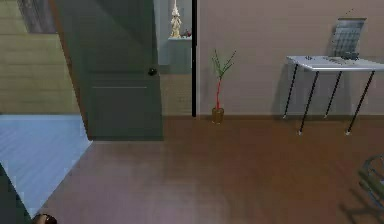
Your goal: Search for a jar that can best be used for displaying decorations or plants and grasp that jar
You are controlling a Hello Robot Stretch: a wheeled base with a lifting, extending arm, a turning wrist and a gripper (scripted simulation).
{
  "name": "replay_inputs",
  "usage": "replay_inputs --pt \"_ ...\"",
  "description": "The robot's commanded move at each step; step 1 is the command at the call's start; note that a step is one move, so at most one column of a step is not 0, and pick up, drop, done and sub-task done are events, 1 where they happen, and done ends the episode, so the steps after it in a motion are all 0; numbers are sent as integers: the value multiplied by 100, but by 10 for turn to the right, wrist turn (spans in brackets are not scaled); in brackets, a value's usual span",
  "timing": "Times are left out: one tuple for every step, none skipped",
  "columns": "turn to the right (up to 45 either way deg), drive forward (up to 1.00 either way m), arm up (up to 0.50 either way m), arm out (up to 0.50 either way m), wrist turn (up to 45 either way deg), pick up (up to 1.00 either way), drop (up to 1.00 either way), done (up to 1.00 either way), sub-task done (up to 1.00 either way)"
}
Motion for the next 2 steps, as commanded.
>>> replay_inputs --pt "450 0 0 0 0 0 0 0 0" --pt "450 0 0 0 0 0 0 0 0"
